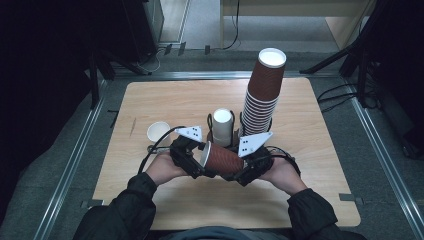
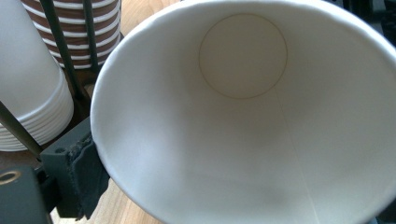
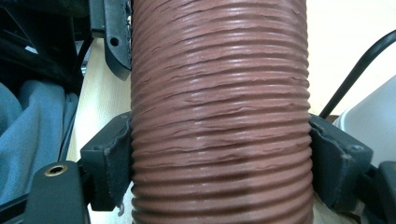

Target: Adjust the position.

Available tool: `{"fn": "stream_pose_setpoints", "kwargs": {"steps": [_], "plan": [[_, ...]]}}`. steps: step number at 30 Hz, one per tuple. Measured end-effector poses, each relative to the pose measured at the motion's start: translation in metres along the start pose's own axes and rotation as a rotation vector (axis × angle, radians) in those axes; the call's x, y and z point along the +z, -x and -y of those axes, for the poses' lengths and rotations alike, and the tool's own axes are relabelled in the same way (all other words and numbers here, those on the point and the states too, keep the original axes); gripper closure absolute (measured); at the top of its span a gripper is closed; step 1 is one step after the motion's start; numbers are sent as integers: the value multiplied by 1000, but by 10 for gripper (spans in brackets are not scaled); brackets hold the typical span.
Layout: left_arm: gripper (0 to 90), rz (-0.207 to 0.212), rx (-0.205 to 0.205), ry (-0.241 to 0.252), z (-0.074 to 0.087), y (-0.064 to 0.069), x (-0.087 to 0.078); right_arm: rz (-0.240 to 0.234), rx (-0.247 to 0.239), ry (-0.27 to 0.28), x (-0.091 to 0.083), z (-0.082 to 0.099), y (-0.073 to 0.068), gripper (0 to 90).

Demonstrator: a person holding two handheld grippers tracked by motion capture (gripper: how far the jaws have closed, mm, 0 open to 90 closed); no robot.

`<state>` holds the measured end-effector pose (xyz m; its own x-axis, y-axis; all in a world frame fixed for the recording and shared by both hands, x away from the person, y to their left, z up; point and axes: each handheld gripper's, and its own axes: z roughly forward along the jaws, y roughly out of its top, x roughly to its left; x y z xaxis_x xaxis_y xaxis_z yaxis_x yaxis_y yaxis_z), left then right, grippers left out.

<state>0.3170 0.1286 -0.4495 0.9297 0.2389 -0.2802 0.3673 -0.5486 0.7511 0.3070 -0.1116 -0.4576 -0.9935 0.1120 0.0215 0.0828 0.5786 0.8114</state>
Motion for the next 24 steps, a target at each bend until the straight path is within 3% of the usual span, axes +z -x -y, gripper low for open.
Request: {"fn": "stream_pose_setpoints", "kwargs": {"steps": [14,18,24], "plan": [[51,-15,-25,-1,-4,0,-9,-5,34,9,-3,-3,1,143],[51,-33,-17,-3,-3,-1,-16,-2,62,-21,-2,1,3,139],[51,-83,17,-49,-2,-1,-23,1,97,-73,1,6,6,139]]}}
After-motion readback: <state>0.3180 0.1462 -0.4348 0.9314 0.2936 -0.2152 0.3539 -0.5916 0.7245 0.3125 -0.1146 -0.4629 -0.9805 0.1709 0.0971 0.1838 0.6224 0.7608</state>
